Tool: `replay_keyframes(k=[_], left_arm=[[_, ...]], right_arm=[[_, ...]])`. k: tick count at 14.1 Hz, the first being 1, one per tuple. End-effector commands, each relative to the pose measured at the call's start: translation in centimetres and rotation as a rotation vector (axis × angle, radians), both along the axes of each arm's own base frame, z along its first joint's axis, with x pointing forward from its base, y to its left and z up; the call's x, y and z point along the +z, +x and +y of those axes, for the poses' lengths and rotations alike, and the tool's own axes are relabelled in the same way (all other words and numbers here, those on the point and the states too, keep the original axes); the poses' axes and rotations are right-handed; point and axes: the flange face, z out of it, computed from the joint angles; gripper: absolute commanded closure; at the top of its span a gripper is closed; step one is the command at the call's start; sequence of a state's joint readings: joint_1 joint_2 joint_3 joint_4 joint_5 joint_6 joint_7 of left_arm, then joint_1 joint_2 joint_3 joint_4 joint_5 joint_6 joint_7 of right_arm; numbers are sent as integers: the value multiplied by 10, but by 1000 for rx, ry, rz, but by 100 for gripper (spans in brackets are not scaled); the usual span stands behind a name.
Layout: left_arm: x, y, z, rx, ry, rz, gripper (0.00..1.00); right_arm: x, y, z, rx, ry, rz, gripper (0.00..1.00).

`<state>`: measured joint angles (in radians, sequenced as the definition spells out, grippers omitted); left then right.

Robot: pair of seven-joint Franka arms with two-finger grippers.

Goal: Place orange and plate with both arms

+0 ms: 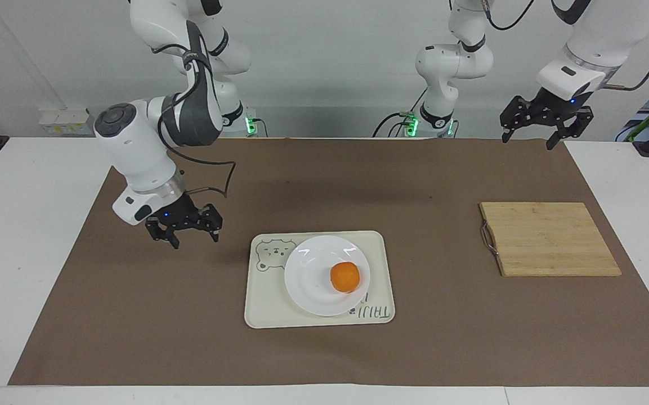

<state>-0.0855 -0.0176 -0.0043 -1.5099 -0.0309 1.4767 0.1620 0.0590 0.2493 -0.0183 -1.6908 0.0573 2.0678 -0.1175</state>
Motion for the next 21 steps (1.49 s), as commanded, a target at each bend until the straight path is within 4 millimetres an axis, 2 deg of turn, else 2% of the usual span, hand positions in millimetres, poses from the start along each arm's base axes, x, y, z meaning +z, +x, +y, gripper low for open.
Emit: replay_keyframes(k=[1,5,8,11,13,16,18,21], left_arm=[[5,-6,4,13,13,2,0],[5,-6,4,13,13,2,0],[5,-6,4,13,13,2,0],[5,-6,4,13,12,2,0],[5,-6,3,12,12,2,0],[5,-6,4,13,12,2,0],[5,-6,4,13,13,2,0],[5,-6,4,13,13,2,0]], right_arm=[[25,-14,-12,11,-121,34,0],[90,-45,-25,-88,-126,24,0],[122,-68,-49,-128,-95,32,0],[132,-77,-74,-126,-97,37,0],[132,-81,-75,-135,-95,73,0],[165,-89,-71,-145,-84,94,0],[179,-97,-69,-156,-39,136,0],[183,-103,-72,-165,-38,121,0]])
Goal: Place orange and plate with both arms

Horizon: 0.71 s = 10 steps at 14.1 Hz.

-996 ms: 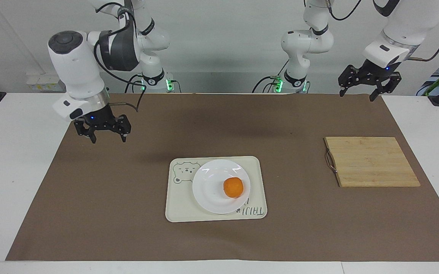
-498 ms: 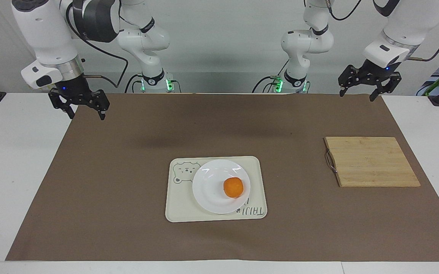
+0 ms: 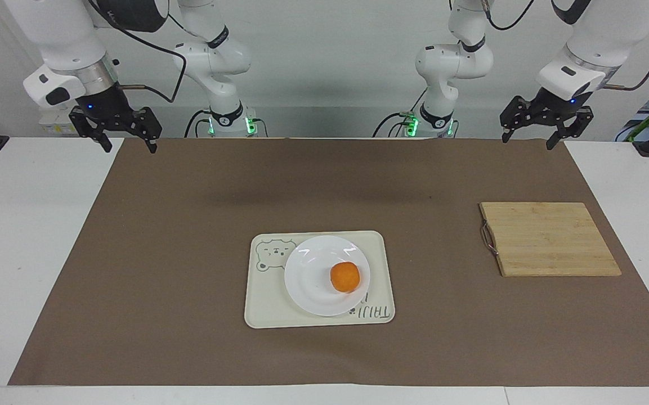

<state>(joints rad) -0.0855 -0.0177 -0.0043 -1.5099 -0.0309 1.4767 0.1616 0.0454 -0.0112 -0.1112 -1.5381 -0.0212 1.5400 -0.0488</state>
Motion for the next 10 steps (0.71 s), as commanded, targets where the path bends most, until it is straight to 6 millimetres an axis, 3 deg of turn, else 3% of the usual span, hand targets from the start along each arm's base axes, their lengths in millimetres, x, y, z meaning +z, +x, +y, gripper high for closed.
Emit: replay_keyframes(k=[1,10], left_arm=[[5,-6,3,11,12,2,0],[5,-6,4,13,12,2,0]], right_arm=[[1,-5,-3,-14,23,4,0],[0,-14,1,0,21,47,0]])
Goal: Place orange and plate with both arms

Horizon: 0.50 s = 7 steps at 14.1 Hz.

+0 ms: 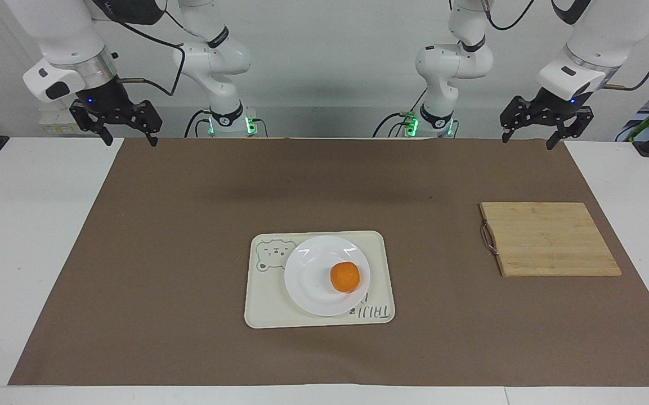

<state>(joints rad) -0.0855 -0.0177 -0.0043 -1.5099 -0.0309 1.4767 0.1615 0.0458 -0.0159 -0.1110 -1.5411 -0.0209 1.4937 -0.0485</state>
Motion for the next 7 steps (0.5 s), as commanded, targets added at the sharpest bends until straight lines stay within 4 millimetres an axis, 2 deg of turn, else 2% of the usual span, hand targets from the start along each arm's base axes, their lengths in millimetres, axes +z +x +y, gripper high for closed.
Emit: replay_keyframes(k=[1,7], left_arm=[[4,-6,4,13,12,4,0],[5,-6,3,11,12,2,0]], right_arm=[[1,-8,0,-1,18,7,0],[1,-9,4,1,24,5,0]])
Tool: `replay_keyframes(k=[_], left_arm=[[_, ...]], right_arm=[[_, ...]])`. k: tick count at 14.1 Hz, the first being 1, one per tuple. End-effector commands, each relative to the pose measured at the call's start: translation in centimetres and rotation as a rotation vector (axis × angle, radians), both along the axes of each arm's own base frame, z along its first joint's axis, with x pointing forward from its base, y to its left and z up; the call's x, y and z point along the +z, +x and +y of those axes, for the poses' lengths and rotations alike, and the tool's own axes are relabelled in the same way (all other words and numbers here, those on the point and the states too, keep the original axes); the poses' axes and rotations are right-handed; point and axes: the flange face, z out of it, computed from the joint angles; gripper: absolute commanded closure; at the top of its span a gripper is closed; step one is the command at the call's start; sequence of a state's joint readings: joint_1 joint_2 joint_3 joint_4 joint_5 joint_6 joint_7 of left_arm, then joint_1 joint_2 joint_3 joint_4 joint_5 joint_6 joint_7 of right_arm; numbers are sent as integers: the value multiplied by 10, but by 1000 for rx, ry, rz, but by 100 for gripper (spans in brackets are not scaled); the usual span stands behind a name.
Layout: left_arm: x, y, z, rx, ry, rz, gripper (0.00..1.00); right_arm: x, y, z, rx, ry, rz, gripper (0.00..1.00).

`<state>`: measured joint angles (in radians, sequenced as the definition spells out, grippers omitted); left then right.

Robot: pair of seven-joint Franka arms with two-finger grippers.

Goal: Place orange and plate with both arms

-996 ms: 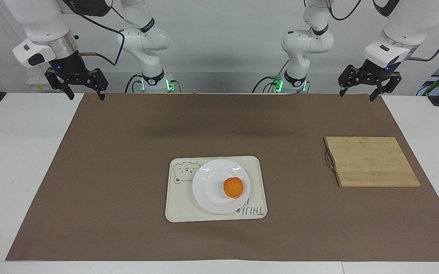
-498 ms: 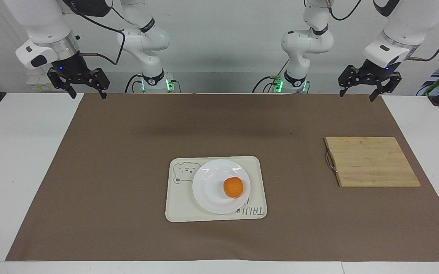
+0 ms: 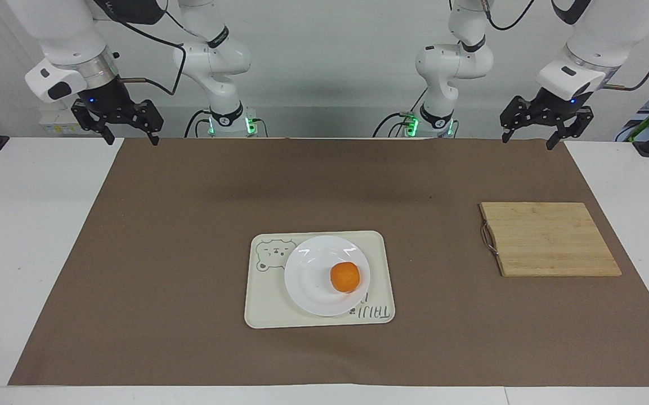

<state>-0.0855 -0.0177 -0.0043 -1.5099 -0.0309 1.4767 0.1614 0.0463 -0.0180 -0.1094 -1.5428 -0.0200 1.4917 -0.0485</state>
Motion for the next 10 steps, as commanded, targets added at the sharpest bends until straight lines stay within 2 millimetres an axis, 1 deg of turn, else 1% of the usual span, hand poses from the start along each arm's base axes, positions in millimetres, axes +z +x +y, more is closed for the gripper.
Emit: replay_keyframes(k=[1,4,10], left_arm=[[5,-6,4,13,13,2,0],[5,-6,4,13,12,2,0],[5,-6,4,13,13,2,0]], right_arm=[[2,-9,4,0,23,4,0],[2,-8,10,0,22,6,0],[2,-9,9,-3,24,9,0]])
